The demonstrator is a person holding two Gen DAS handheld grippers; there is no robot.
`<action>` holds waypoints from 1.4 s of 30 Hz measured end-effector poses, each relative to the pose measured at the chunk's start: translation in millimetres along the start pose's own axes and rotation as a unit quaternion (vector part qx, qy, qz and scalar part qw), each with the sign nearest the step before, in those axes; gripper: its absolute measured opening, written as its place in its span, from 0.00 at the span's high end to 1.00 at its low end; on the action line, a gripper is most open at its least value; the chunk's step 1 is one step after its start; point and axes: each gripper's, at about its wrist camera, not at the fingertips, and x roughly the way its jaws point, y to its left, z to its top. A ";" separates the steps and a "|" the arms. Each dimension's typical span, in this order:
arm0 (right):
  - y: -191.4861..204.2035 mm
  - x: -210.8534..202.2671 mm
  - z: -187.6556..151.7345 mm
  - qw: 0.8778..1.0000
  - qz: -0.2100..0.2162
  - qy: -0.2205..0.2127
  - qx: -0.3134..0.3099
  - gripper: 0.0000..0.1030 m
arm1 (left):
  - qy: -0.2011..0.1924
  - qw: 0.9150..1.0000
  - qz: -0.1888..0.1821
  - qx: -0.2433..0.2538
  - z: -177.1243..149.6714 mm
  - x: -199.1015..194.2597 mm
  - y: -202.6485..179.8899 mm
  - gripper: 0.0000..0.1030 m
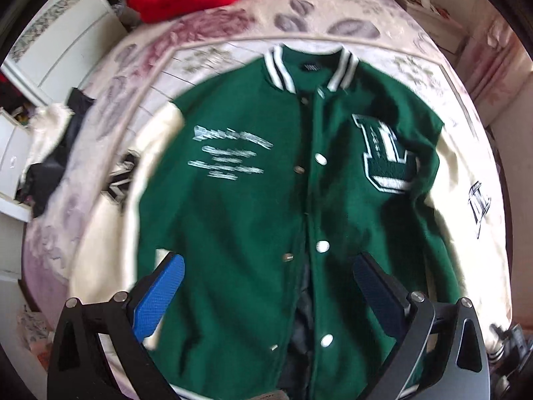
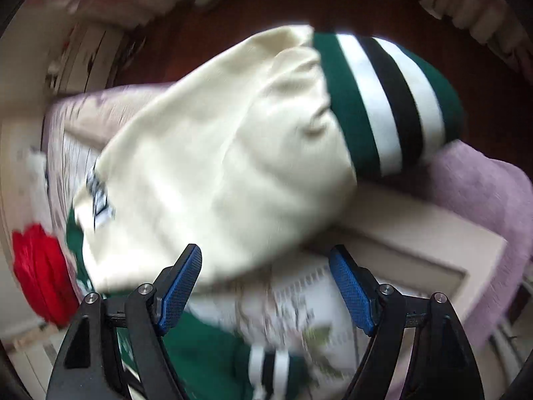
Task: Fold large clothes
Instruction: 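Grasp the cream sleeve cuff with the right tool and lift it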
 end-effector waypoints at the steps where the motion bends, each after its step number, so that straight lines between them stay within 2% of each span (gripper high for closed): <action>1: 3.3 -4.4 -0.2 0.999 -0.003 -0.032 0.006 0.42 | 0.004 1.000 0.001 0.006 -3.1 10.6 -6.9 0.00; 2: 6.1 -6.1 3.1 0.998 -0.005 -0.061 0.015 0.60 | 0.007 1.000 -0.002 0.009 -4.5 18.4 -12.6 0.00; 4: 10.8 1.7 10.0 0.997 0.007 -0.076 0.018 0.64 | 0.013 1.000 -0.009 0.018 -11.9 32.6 -24.5 0.00; 6: 16.7 15.1 14.9 0.998 0.005 -0.067 0.010 0.60 | 0.016 0.999 -0.008 0.029 -17.3 46.2 -36.8 0.00; 8: 19.9 33.8 21.2 0.998 0.020 -0.056 0.006 0.39 | 0.023 0.999 -0.010 0.035 -22.5 55.7 -42.1 0.00; 10: 32.7 34.4 17.9 0.998 0.019 -0.064 -0.009 0.34 | 0.026 0.999 -0.012 0.038 -24.6 60.0 -45.6 0.00; 11: 41.3 32.9 17.8 0.997 0.017 -0.072 -0.015 0.43 | 0.025 0.999 -0.012 0.039 -25.6 60.0 -46.9 0.00; 12: 46.7 31.3 15.3 0.996 0.003 -0.084 -0.019 0.57 | 0.021 0.999 -0.011 0.042 -26.9 58.8 -47.1 0.00; 13: 46.0 28.7 16.9 0.996 0.004 -0.088 -0.016 0.86 | 0.018 0.999 -0.009 0.045 -27.7 57.3 -47.4 0.00; 14: 45.5 25.2 17.9 0.996 0.013 -0.093 -0.008 0.91 | 0.016 0.999 -0.007 0.047 -27.9 56.3 -47.4 0.00; 16: 53.2 10.1 17.4 0.994 0.019 -0.112 -0.008 0.93 | 0.012 0.999 -0.003 0.046 -28.8 52.4 -44.0 0.00; 18: 72.5 -11.7 13.8 0.990 0.016 -0.134 -0.037 0.94 | 0.010 0.999 -0.001 0.041 -28.9 48.4 -36.2 0.00; 21: 109.3 -56.5 -3.8 0.979 0.011 -0.173 -0.109 0.95 | 0.009 1.000 0.000 0.021 -31.2 42.1 -18.1 0.00; 23: 151.9 -83.4 -21.7 0.966 0.017 -0.194 -0.172 0.95 | 0.010 1.000 0.003 0.004 -29.9 39.8 0.7 0.00; 28: 263.9 -126.6 -98.0 0.920 0.038 -0.216 -0.324 0.95 | 0.019 0.998 0.025 -0.050 -29.9 38.3 61.2 0.00; 31: 330.6 -125.7 -165.4 0.885 0.060 -0.203 -0.415 0.96 | 0.030 0.994 0.036 -0.095 -29.5 42.1 107.5 0.00; 34: 393.1 -97.8 -256.8 0.837 0.078 -0.177 -0.512 0.96 | 0.033 0.989 0.050 -0.136 -29.8 46.0 156.5 0.00; 37: 431.7 -56.7 -351.4 0.790 0.093 -0.134 -0.591 0.96 | 0.033 0.985 0.062 -0.159 -33.1 49.8 195.4 0.00; 39: 450.9 -20.7 -412.4 0.757 0.098 -0.103 -0.637 0.96 | 0.033 0.982 0.071 -0.169 -36.4 53.8 217.0 0.00; 42: 461.4 44.5 -511.5 0.701 0.090 -0.046 -0.706 0.96 | 0.039 0.978 0.088 -0.182 -44.9 65.1 247.5 0.00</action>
